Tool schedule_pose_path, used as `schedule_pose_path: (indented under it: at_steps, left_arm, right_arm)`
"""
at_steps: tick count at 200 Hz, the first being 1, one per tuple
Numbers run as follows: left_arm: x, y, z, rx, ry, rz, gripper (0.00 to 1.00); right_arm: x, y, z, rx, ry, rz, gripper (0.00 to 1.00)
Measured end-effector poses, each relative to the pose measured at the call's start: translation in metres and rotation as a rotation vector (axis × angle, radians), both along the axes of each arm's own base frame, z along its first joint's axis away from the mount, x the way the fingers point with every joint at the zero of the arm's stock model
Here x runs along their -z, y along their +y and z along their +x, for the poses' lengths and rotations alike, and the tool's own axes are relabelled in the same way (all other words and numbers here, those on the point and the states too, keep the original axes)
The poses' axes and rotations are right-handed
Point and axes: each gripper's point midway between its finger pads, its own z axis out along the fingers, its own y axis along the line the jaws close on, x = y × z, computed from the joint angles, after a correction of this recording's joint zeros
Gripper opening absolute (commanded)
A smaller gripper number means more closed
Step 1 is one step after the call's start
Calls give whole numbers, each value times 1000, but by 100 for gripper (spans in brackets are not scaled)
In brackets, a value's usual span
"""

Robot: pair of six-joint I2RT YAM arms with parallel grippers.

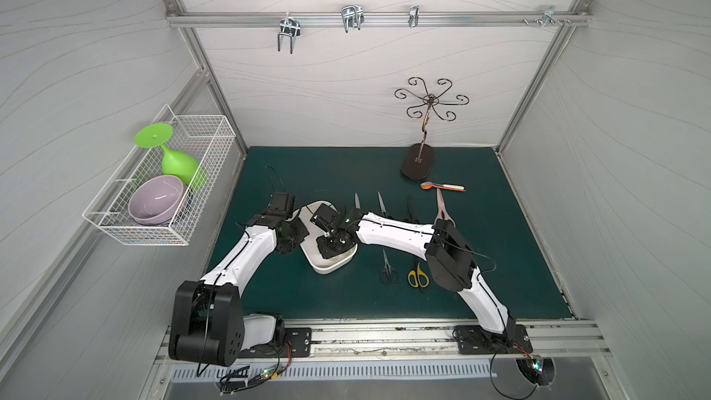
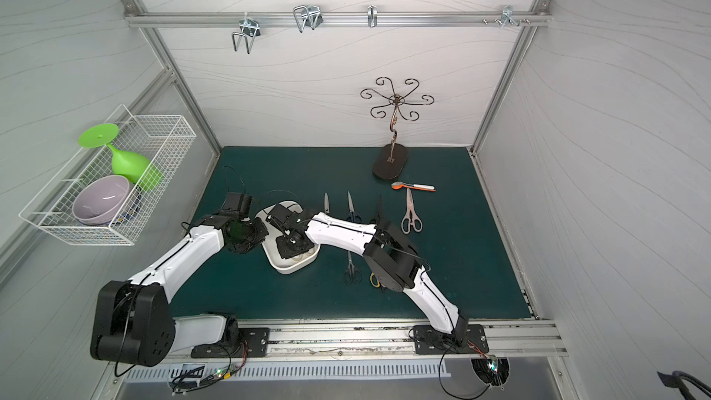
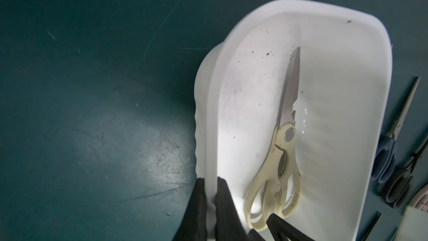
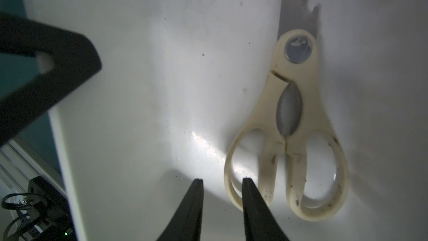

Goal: Take the scissors out of the storage box
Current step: Pick up the scissors from the storage box.

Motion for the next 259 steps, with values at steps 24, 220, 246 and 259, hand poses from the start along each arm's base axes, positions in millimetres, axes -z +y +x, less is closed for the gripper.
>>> schedule_pose_path:
  at_steps: [24,220,246,259]
  left_arm:
    - [0,-1,0,0,0,-3,0]
    - [0,0,0,-3,2,-6,0]
    - [1,0,0,-4,6,-4,0]
    - [1,0,0,-5,5,-4,0]
  right_arm:
    - [7,3,1,7,6,-6,33]
    - [25,9,10,48,45,-61,0]
    - [24,9,11,49,44,-46,0]
    - [23,8,12,51,44,-39,0]
